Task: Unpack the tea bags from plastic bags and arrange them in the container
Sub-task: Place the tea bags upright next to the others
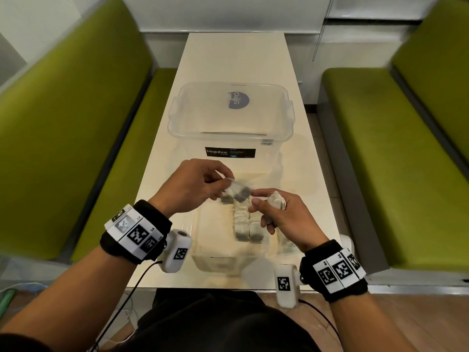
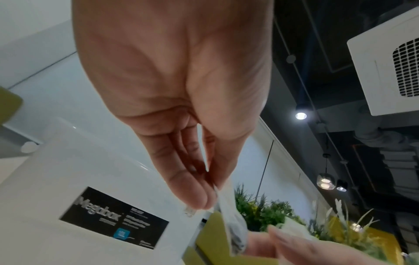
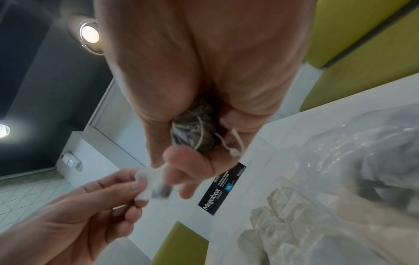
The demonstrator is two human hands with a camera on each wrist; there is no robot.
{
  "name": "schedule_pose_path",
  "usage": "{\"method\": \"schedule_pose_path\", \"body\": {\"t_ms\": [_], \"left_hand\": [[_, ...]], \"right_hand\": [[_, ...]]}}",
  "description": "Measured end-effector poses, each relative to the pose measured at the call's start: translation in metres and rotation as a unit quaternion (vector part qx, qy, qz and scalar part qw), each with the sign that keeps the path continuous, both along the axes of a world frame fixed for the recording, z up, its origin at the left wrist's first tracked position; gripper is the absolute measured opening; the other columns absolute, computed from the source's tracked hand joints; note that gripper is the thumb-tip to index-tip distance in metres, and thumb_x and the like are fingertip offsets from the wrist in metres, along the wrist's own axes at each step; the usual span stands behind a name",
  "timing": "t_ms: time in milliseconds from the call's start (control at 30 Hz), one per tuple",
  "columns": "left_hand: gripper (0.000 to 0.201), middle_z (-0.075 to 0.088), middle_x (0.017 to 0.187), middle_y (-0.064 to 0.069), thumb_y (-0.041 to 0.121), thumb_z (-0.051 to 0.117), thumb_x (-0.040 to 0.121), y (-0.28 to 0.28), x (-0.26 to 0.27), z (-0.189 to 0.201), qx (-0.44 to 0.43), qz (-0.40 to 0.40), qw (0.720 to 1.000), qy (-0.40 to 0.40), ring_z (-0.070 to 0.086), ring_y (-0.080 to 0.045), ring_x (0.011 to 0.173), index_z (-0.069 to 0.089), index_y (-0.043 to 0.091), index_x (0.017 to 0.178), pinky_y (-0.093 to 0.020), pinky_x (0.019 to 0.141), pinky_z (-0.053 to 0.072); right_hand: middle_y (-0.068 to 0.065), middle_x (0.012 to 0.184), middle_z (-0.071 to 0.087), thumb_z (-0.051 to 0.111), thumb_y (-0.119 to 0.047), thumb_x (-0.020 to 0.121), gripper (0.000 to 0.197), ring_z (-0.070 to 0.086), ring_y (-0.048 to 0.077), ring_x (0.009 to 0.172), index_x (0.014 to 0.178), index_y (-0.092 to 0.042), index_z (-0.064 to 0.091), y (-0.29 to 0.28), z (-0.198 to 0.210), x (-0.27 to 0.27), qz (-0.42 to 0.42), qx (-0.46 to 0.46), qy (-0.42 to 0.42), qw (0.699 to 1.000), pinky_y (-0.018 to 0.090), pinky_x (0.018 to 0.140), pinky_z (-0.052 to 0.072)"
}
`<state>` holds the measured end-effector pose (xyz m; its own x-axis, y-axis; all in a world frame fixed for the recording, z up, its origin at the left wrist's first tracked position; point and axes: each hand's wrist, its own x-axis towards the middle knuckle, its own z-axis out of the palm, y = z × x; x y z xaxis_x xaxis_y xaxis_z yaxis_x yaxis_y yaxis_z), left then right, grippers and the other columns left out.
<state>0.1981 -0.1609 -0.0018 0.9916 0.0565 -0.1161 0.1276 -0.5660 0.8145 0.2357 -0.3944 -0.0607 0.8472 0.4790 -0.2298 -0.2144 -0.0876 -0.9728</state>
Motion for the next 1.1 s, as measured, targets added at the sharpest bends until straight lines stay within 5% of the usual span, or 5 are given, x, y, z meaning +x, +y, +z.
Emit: {"method": "schedule_pose_path", "body": {"t_ms": [200,333,600,867,1100], "left_hand": [[0.007,0.074,0.085,0.006,0.028,0.065,0.097,0.028,0.031,-0.036,0.257,-0.035,0.964,0.058,0.064,-0.006,0.069,0.072,0.027,0.098,-0.026,0.066,0.049],[0.005,0.071,0.098,-0.002,0.029,0.063,0.096,0.027,0.049,-0.070,0.349,-0.089,0.927,0.101,0.063,-0.021,0.085,0.067,0.026,0.098,-0.034,0.077,0.052],[0.010,0.064,0.104,-0.008,0.017,0.062,0.097,0.007,0.073,-0.096,0.416,-0.159,0.890,0.098,0.061,-0.030,0.095,0.065,0.017,0.106,-0.032,0.073,0.044],[0.009,0.064,0.105,-0.010,0.017,0.063,0.097,0.003,0.079,-0.101,0.433,-0.168,0.881,0.086,0.047,-0.025,0.081,0.064,0.016,0.106,-0.031,0.068,0.033],[0.016,0.066,0.103,-0.014,0.023,0.063,0.099,-0.001,0.078,-0.100,0.489,-0.178,0.851,0.073,0.062,-0.035,0.087,0.056,0.012,0.107,-0.037,0.066,0.040]], "right_hand": [[0.013,0.085,0.068,0.071,-0.008,0.093,0.020,0.067,0.023,0.068,0.111,-0.002,0.068,-0.015,-0.014,0.004,-0.032,-0.003,0.101,0.994,0.029,0.059,0.057],[0.014,0.096,0.071,0.066,0.006,0.091,0.020,0.075,0.028,0.085,0.111,0.004,0.069,-0.022,-0.019,0.006,-0.008,0.024,0.157,0.987,0.030,0.079,0.061],[0.014,0.102,0.076,0.056,0.006,0.095,0.022,0.076,0.028,0.092,0.110,0.003,0.072,-0.025,-0.022,0.006,0.003,0.000,0.151,0.988,0.027,0.080,0.061],[0.021,0.104,0.077,0.056,-0.009,0.102,0.023,0.076,0.033,0.097,0.115,0.002,0.072,-0.024,-0.020,0.007,0.005,0.015,0.160,0.987,0.031,0.083,0.062],[0.018,0.109,0.077,0.063,-0.012,0.099,0.021,0.076,0.032,0.098,0.113,0.000,0.073,-0.022,-0.019,0.004,0.005,0.020,0.154,0.988,0.028,0.082,0.062]]}}
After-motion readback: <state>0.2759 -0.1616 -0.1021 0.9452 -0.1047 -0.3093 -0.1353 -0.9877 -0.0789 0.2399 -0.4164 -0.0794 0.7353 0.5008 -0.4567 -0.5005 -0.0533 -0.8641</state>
